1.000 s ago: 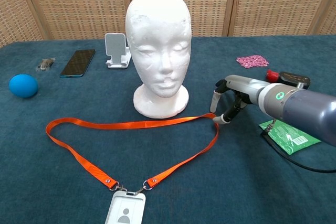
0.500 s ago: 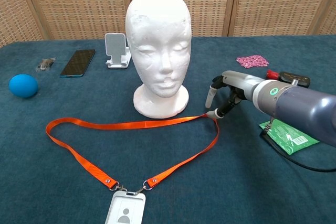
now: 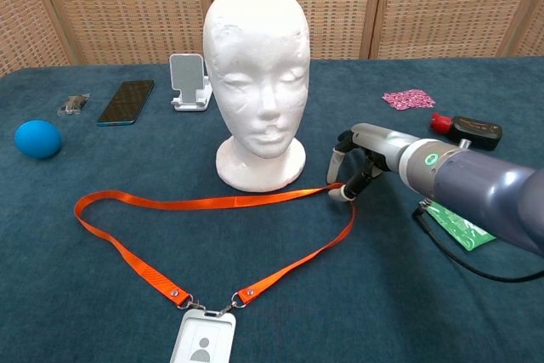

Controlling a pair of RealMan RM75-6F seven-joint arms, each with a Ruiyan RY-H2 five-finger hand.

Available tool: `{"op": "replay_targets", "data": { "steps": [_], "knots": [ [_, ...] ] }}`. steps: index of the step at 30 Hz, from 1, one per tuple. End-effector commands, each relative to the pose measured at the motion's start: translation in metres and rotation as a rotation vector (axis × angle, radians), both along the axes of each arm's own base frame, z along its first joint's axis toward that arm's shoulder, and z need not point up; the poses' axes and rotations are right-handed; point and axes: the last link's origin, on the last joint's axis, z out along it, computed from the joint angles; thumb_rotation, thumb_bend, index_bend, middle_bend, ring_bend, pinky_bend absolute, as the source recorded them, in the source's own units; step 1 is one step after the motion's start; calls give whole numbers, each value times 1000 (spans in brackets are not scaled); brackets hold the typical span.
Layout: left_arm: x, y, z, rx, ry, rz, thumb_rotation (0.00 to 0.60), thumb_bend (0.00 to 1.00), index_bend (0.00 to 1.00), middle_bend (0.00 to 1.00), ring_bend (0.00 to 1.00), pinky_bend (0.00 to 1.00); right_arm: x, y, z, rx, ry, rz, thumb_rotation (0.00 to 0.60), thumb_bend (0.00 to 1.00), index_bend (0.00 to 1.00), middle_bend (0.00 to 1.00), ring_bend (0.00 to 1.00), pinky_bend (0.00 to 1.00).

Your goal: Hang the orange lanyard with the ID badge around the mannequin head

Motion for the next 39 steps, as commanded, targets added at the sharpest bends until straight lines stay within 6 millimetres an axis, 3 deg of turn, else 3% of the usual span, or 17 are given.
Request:
{"op": "replay_targets", "data": {
  "steps": [1,10,19,32,39],
  "knots": [
    [-1,0,1,1,-1,1,600,0,0,0,0,0,0,0,-2,0,11,4,600,495,497,0,0,0],
    [-1,1,1,0,-4,2,600,0,0,0,0,0,-2,-1,-4,-6,24,8,600,555,603,0,0,0],
    [-1,1,0,-4,-1,2,600,0,0,0,0,0,-7,0,-4,0,42,17,600,661,620,0,0,0],
    [3,4,-7,-16,-7,-22,600,0,0,0,0,0,-17,18,16,9,33,120,600,666,685,0,0,0],
    [32,29,-47,-117,-44,-140,600,22,0,0,0,0,-19,26,27,19,-22,132,600,667,688,0,0,0]
  ]
}}
